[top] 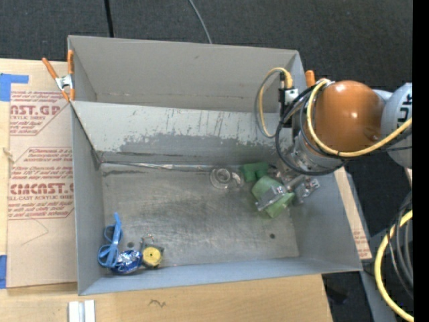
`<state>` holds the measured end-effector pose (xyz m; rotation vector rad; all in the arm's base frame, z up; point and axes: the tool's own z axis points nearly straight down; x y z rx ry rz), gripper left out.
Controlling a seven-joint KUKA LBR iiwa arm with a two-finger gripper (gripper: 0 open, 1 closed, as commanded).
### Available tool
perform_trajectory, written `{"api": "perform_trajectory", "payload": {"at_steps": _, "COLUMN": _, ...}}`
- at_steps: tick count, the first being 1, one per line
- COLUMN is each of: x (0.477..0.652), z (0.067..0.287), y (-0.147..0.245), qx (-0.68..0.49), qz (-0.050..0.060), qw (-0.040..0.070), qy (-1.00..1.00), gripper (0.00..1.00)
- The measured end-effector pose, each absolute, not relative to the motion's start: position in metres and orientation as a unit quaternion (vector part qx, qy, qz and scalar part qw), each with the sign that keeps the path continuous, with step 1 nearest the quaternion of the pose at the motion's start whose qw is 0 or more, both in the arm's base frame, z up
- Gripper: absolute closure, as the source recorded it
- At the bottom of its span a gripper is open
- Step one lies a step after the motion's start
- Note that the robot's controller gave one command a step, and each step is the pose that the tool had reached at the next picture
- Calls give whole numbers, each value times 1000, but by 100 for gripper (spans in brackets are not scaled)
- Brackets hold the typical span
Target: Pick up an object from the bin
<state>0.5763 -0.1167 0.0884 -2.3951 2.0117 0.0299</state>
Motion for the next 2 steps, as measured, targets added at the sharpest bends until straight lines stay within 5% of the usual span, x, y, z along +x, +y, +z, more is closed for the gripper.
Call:
{"api": "perform_trajectory", "payload": {"at_steps": 1, "x": 576, "z": 89, "y": -117, "qx": -766, "qz": 9, "qw": 7, "qy": 642, "gripper": 100}}
{"api": "perform_trajectory", "payload": {"at_steps": 2, "x": 583, "z": 212, "y": -120, "qx": -767, "qz": -3, "qw": 3, "qy": 641, "gripper": 100}}
